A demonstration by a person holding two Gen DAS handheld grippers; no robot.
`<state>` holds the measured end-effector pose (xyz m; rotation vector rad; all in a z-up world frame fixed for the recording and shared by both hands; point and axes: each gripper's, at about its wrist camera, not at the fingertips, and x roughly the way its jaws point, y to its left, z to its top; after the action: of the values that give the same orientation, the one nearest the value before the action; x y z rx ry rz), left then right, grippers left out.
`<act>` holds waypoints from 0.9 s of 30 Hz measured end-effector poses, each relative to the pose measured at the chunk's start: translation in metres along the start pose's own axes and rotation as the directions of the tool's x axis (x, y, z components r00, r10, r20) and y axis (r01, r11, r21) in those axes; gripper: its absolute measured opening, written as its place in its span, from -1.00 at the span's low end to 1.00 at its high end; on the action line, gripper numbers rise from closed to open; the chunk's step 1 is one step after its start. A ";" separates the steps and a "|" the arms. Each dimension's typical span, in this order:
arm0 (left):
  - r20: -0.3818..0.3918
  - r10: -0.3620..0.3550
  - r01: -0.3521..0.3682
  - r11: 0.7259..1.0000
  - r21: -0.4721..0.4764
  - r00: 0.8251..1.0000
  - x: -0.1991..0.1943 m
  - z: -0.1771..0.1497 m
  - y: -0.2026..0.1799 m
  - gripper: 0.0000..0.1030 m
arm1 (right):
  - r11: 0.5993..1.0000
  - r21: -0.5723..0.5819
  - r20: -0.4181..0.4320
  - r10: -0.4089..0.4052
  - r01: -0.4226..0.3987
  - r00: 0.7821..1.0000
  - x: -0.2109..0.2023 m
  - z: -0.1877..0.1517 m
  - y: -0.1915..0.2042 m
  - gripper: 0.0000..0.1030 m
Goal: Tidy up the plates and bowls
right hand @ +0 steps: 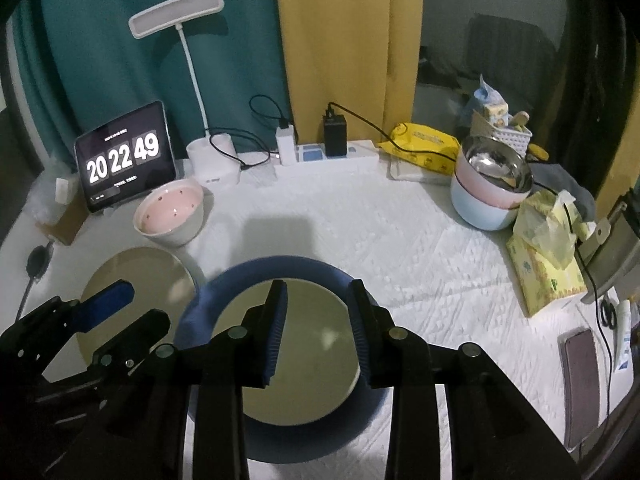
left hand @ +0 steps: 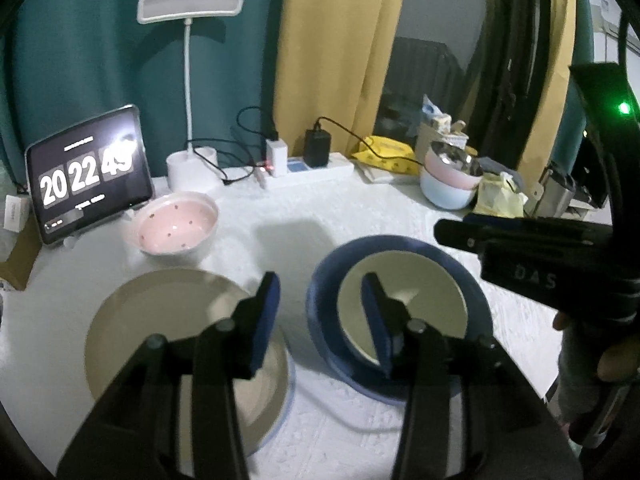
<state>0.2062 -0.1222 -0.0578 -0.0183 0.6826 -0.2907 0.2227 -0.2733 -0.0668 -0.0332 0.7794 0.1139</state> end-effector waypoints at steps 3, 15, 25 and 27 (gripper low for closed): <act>0.012 0.008 -0.008 1.000 -0.008 1.000 -0.002 0.003 0.008 -0.13 | 1.000 -0.009 0.004 0.006 -0.006 1.000 0.000 0.006 0.006 -0.35; 0.030 0.057 -0.055 0.997 -0.056 0.998 -0.001 0.016 0.051 -0.12 | 0.997 -0.070 -0.004 0.046 -0.046 0.999 0.014 0.026 0.042 -0.31; 0.044 0.089 -0.086 0.993 -0.082 0.995 0.001 0.026 0.091 -0.08 | 0.991 -0.110 -0.012 0.079 -0.079 0.997 0.036 0.044 0.069 -0.05; 0.041 0.094 -0.090 0.992 -0.090 0.995 0.003 0.029 0.100 0.02 | 0.989 -0.119 -0.016 0.082 -0.083 0.997 0.041 0.048 0.075 -0.04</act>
<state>0.2521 -0.0296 -0.0487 -0.0771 0.6495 -0.1713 0.2765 -0.1918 -0.0606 -0.1150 0.7847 0.2388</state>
